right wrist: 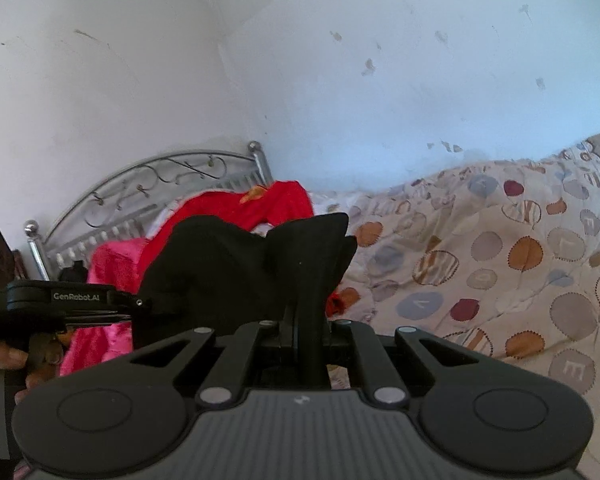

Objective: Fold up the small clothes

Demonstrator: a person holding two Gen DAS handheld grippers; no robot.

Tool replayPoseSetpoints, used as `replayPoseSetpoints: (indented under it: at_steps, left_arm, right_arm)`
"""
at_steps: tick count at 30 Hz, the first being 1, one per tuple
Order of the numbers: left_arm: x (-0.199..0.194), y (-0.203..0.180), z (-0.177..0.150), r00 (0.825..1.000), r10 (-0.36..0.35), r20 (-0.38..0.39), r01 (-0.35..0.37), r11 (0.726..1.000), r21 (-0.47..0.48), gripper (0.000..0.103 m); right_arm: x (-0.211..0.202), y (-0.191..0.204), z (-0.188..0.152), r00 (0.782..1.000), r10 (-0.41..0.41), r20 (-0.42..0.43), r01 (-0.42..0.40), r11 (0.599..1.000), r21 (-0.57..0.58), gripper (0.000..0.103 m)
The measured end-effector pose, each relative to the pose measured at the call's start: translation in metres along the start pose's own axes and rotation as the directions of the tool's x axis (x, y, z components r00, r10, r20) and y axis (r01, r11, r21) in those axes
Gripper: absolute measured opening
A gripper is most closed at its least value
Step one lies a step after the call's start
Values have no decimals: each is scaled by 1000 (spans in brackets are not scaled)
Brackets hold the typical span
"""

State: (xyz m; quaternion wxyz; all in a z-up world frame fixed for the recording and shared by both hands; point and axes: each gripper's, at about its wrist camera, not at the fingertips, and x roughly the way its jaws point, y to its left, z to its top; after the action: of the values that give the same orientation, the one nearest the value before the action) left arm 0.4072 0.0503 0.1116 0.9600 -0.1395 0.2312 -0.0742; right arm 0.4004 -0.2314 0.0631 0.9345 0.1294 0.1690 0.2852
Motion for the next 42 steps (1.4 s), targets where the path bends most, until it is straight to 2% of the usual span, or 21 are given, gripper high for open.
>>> replayPoseSetpoints:
  at_steps: [6,11,18,22,23,24,25,26,27,28,29,30,32,34,35,37,40,42]
  left_arm:
    - [59,19,4,1000,11,-16,-12,999,-52,19]
    - [95,41,-3,998,25,-61,-31,994,-103,19]
    - [118,60,-15,993,58,-98,-71,989,-131,22]
    - [121,64,-18,991,84,-107,-98,986,-132,25]
    - [120,66,-19,990,87,-107,-101,985,-142,27]
    - [119,68,-19,990,87,-108,-103,983,-149,33]
    - [116,70,-19,990,88,-108,-104,982,-156,41]
    - [114,70,-19,990,93,-107,-110,981,-159,46]
    - [111,70,-19,989,101,-105,-117,980,-159,58]
    - [107,69,-19,988,112,-106,-128,980,-153,69]
    - [103,68,-19,987,120,-106,-134,980,-145,74]
    - [100,67,-20,987,123,-106,-137,981,-137,76]
    - [91,64,-21,987,125,-101,-137,983,-122,81]
    - [82,60,-22,987,131,-88,-141,984,-113,92]
    - [77,57,-22,988,136,-79,-143,984,-105,94]
    - [67,50,-23,988,143,-60,-147,986,-78,100]
    - [54,40,-24,987,159,-39,-160,986,-40,102]
    - [42,31,-24,986,167,-24,-167,986,-15,102]
  right_arm:
    - [51,-28,2,998,-39,-41,40,999,12,7]
    - [84,-52,-8,993,-54,-105,59,997,46,7]
    - [104,-66,-29,985,-93,-147,103,993,63,8]
    - [105,-68,-28,980,-116,-160,126,991,55,11]
    - [106,-69,-28,978,-123,-167,133,990,48,14]
    - [107,-68,-29,975,-139,-175,147,988,35,15]
    - [107,-68,-29,972,-157,-178,162,987,18,21]
    - [106,-67,-29,969,-175,-177,178,984,2,33]
    - [105,-67,-30,966,-187,-176,188,982,-9,41]
    - [103,-67,-30,965,-195,-177,195,981,-14,54]
    - [100,-67,-30,965,-195,-177,196,980,-12,60]
    - [97,-68,-31,964,-197,-176,198,980,-10,62]
    - [91,-67,-31,963,-205,-173,205,979,-17,74]
    - [83,-64,-30,964,-210,-164,209,978,-25,84]
    - [79,-62,-29,966,-207,-155,206,978,-27,89]
    - [70,-56,-27,969,-204,-137,201,979,-37,94]
    - [56,-45,-21,974,-204,-101,199,978,-55,103]
    - [45,-36,-18,977,-198,-79,193,979,-66,103]
